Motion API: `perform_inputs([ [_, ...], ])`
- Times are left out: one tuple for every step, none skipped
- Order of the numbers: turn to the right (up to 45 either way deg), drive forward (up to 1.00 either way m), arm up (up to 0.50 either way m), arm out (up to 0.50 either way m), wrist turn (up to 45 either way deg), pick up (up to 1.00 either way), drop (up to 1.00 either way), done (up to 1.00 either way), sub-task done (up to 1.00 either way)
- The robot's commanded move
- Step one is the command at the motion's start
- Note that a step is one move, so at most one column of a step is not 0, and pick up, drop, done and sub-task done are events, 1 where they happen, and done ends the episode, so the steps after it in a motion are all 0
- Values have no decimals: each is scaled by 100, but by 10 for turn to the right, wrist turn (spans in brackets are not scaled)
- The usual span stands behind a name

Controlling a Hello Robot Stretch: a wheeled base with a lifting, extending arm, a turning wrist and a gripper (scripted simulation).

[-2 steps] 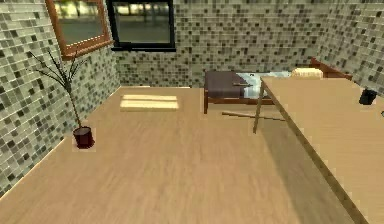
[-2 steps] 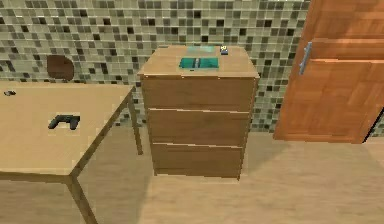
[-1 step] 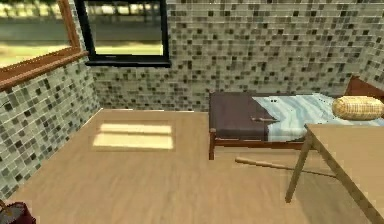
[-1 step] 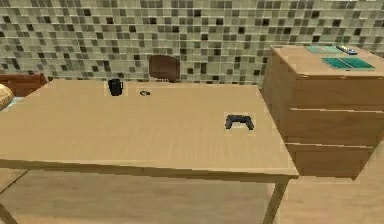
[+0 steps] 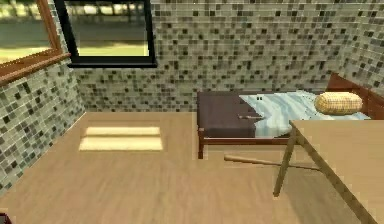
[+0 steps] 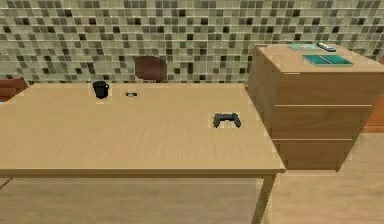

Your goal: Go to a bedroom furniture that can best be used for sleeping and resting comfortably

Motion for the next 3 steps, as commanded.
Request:
perform_inputs([
  [0,95,0,0,0,0,0,0,0],
  [390,0,0,0,0,0,0,0,0],
  [0,0,0,0,0,0,0,100,0],
])
